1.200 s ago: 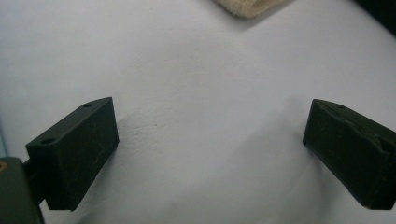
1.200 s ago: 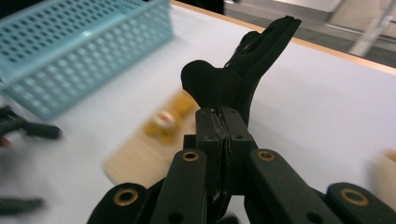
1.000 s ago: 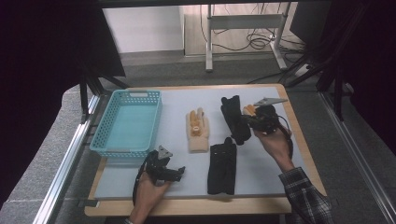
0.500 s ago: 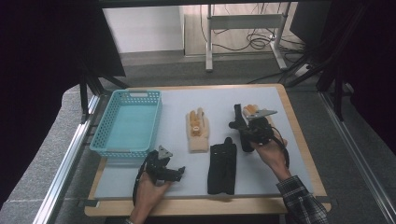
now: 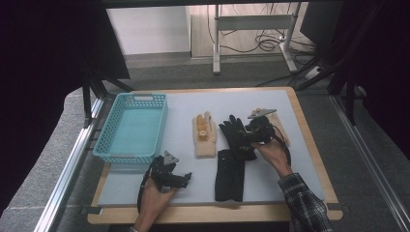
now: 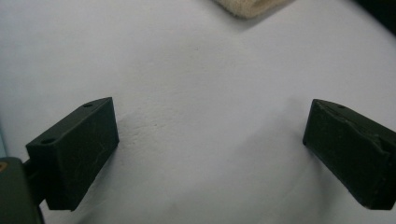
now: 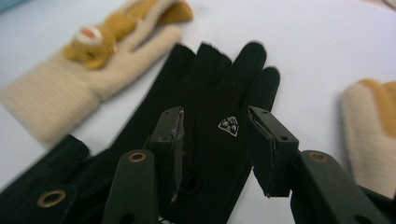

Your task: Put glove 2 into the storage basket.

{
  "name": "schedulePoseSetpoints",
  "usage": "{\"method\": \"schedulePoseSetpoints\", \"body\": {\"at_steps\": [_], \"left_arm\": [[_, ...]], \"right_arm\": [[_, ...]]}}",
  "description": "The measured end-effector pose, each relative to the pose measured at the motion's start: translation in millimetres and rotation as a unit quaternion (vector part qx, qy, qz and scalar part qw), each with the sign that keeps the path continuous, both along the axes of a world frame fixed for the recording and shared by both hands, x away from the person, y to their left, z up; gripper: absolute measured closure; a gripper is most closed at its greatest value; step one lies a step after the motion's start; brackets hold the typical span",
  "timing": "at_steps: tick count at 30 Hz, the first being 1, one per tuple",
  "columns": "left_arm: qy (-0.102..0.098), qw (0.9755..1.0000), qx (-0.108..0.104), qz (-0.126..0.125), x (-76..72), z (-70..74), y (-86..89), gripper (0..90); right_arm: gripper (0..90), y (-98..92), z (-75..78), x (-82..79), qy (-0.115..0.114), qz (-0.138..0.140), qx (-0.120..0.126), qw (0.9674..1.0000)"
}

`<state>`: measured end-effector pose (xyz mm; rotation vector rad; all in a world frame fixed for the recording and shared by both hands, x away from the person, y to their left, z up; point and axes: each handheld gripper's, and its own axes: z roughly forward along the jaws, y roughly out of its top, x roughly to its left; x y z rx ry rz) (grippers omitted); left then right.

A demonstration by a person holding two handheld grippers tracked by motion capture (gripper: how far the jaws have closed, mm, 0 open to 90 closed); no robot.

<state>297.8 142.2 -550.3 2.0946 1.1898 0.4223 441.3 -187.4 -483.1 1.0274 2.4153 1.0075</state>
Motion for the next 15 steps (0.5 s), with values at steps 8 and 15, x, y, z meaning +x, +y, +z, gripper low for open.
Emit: {"method": "schedulePoseSetpoints", "body": {"at_steps": [8,15], "left_arm": [[0.0,1.0,0.0,0.0,0.0,0.0,-0.1,3.4],[0.0,1.0,0.0,0.0,-0.1,0.0,-0.1,3.5]], "right_arm": [[62.5,6.7,-33.5,17.4,0.033,0.023,0.009,0.9991],[87.7,12.3,-31.4,11.5,0.039,0.027,-0.006,0.9989]]}}
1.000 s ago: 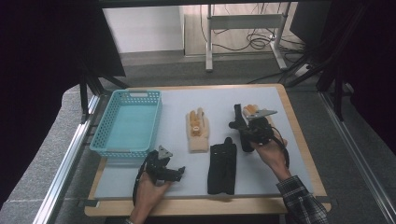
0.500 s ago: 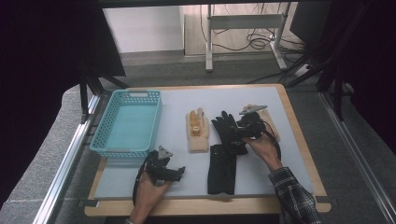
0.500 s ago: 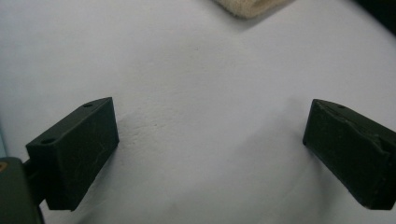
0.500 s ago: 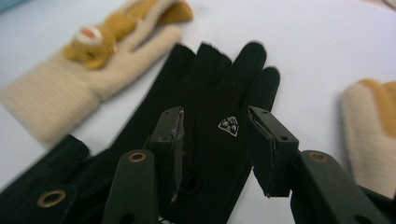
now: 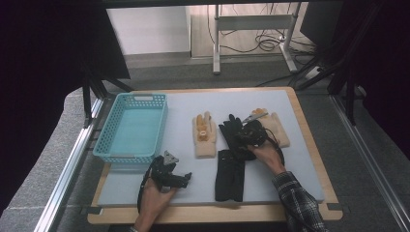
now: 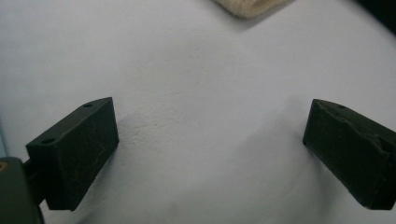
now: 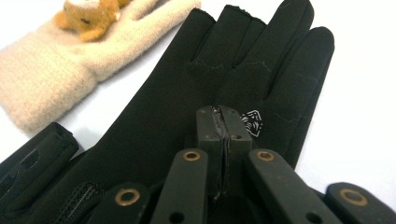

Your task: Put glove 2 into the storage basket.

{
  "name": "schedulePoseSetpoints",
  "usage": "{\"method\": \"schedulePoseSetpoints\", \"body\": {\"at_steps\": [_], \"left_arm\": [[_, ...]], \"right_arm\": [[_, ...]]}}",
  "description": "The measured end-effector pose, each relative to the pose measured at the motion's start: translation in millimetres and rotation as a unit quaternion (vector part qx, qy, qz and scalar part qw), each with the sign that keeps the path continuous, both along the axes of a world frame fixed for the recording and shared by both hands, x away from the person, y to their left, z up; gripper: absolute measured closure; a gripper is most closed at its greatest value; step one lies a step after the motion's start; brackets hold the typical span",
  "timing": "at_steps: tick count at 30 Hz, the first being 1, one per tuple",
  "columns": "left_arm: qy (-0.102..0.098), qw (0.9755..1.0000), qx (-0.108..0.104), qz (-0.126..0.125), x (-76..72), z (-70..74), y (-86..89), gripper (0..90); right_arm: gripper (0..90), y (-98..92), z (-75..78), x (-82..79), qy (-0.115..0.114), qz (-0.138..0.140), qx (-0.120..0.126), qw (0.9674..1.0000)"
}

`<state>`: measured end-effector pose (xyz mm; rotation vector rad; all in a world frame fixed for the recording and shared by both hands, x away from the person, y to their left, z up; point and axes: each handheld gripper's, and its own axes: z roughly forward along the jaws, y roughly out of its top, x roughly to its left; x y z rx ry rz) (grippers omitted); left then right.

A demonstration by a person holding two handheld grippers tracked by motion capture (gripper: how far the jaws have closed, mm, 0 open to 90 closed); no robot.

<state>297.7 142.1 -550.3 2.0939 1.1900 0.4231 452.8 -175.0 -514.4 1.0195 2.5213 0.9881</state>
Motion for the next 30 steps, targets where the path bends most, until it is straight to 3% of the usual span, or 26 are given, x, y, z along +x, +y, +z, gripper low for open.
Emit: {"method": "schedulePoseSetpoints", "body": {"at_steps": [6,13,19,25,30], "left_arm": [[0.0,1.0,0.0,0.0,0.1,0.0,0.1,3.5],[0.0,1.0,0.0,0.0,0.1,0.0,0.1,3.4],[0.0,1.0,0.0,-0.001,0.1,0.0,0.1,3.5],[0.0,1.0,0.0,-0.001,0.1,0.0,0.1,3.5],[0.0,1.0,0.0,0.0,0.1,0.0,0.1,3.4]], "right_arm": [[88.2,-5.5,15.8,-3.2,0.009,-0.019,0.023,0.9995],[88.2,-16.6,39.4,-14.1,-0.007,-0.032,0.039,0.9987],[88.3,-26.1,58.8,-24.0,-0.01,-0.047,0.069,0.9964],[88.3,-25.0,83.0,-41.9,-0.019,-0.05,0.091,0.9944],[88.3,-13.1,92.0,-58.2,-0.02,-0.044,0.105,0.9933]]}}
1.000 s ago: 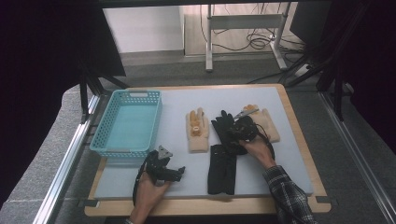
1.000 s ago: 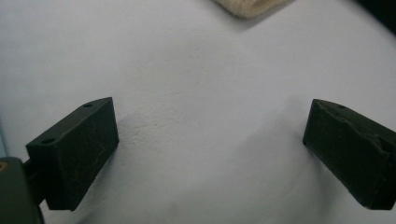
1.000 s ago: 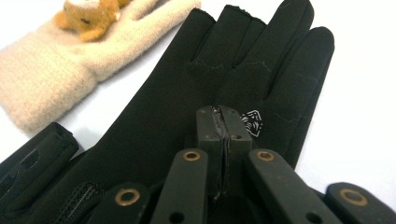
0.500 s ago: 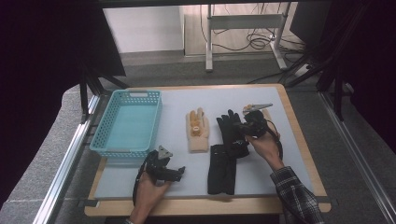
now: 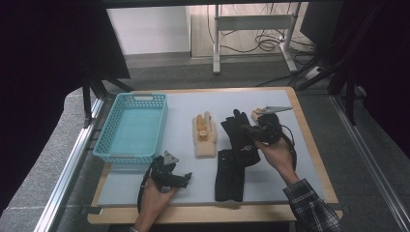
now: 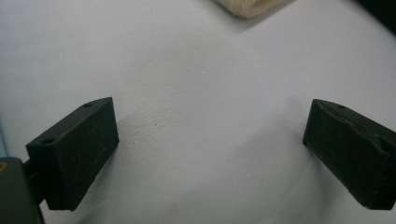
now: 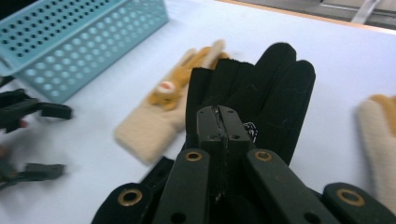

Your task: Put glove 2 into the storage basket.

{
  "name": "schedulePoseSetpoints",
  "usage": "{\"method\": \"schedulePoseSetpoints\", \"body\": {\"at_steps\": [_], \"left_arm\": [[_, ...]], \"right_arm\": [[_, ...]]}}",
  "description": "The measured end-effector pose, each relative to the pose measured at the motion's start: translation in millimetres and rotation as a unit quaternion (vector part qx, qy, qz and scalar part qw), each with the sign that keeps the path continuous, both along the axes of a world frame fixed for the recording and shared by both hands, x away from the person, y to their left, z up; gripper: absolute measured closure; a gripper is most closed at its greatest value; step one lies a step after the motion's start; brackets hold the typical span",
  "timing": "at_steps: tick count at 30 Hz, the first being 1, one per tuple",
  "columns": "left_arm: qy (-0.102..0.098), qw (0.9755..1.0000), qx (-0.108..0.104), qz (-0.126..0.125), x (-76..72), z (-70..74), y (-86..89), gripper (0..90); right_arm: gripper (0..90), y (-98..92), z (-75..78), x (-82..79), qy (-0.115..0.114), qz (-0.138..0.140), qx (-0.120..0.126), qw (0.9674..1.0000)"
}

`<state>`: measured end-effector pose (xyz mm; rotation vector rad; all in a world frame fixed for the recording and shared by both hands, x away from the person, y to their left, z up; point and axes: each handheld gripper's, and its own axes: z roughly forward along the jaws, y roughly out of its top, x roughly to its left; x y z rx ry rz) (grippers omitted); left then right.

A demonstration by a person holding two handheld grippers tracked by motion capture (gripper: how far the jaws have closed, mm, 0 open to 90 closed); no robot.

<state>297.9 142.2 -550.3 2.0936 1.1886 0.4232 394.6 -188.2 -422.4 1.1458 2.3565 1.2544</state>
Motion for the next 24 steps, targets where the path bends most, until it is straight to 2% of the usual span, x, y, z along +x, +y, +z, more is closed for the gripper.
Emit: {"method": "schedulePoseSetpoints", "body": {"at_steps": [4,7,12,15,17,19,22,24], "left_arm": [[0.0,1.0,-0.001,0.001,0.0,0.0,-0.1,3.5],[0.0,1.0,-0.001,0.001,0.0,-0.1,-0.2,3.5],[-0.001,1.0,-0.004,0.003,0.0,-0.3,-0.5,3.5],[-0.001,1.0,-0.002,0.002,0.0,-0.3,-0.4,3.5],[-0.001,1.0,-0.005,0.004,-0.2,-0.4,-0.7,3.4],[0.0,1.0,0.0,0.001,-0.1,0.0,-0.1,3.5],[0.001,1.0,0.001,0.0,0.0,0.0,0.1,3.5],[0.001,1.0,0.001,0.0,-0.1,0.0,0.1,3.5]], "right_arm": [[88.6,16.2,0.7,-14.2,0.007,0.007,0.009,0.9999],[88.7,27.6,-4.5,-26.3,0.011,0.011,0.013,0.9998],[88.6,36.9,-24.8,-44.3,0.005,0.011,-0.008,0.9999],[87.6,33.2,-37.8,-42.9,0.0,0.014,-0.029,0.9995],[77.2,29.2,-43.7,-32.5,0.007,0.024,-0.036,0.999],[67.3,26.7,-49.2,-21.8,0.0,0.033,-0.051,0.9982],[51.6,25.5,-59.1,-9.8,0.022,0.066,-0.04,0.9968],[44.9,27.2,-66.6,-6.5,0.036,0.083,-0.038,0.9951]]}}
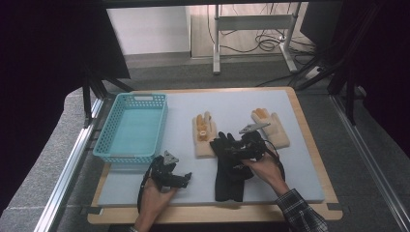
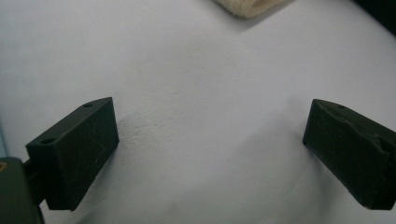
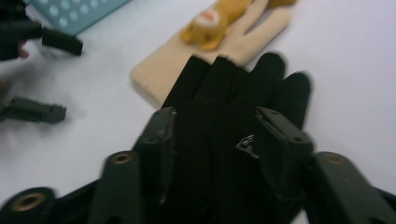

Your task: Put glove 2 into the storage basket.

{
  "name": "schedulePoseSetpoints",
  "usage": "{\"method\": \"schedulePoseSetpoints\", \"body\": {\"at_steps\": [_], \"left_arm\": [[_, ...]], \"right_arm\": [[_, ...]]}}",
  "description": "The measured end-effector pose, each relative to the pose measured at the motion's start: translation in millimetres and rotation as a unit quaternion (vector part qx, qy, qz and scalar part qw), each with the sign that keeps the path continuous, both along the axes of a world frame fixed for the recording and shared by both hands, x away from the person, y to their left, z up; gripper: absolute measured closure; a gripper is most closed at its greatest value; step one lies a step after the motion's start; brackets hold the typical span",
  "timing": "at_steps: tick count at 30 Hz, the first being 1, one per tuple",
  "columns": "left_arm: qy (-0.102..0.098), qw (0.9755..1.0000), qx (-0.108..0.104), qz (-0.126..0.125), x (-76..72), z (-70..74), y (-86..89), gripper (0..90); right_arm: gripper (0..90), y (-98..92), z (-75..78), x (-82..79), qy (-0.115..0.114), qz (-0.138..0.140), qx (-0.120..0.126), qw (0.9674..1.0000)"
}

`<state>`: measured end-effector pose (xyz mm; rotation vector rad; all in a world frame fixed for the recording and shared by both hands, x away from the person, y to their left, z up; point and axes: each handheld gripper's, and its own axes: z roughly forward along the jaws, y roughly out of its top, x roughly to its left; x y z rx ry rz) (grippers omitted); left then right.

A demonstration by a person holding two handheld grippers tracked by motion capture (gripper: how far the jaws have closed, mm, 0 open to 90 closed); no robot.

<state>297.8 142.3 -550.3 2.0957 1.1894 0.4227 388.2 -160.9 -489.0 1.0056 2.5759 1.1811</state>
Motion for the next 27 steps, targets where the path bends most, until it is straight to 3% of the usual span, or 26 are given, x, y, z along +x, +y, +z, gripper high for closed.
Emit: {"method": "schedulePoseSetpoints", "body": {"at_steps": [3,5,7,8,12,23,27], "left_arm": [[0.0,1.0,0.0,0.0,-0.1,0.0,0.0,3.4],[0.0,1.0,0.0,0.0,-0.1,0.0,-0.1,3.4],[0.0,1.0,0.0,0.0,0.0,0.0,-0.1,3.5],[0.0,1.0,0.0,0.0,0.0,0.0,-0.1,3.5],[0.0,1.0,0.0,0.0,0.0,0.0,0.0,3.5],[-0.001,1.0,-0.002,0.001,0.1,-0.2,-0.2,3.5],[-0.002,1.0,-0.006,0.004,-0.1,-0.4,-0.8,3.5]], "right_arm": [[47.3,4.9,-15.3,1.7,0.002,0.005,-0.033,0.9994],[59.9,6.7,-24.0,2.1,0.012,0.009,-0.037,0.9992],[81.3,5.0,-22.7,2.4,0.015,-0.008,-0.029,0.9994],[85.6,4.1,-20.9,2.2,0.018,-0.011,-0.024,0.9995],[87.3,6.2,-13.5,-3.4,0.005,-0.029,-0.037,0.9989],[87.2,4.7,35.0,-37.4,-0.002,-0.091,0.017,0.9957],[87.1,16.0,41.0,-55.8,0.001,-0.101,0.026,0.9945]]}}
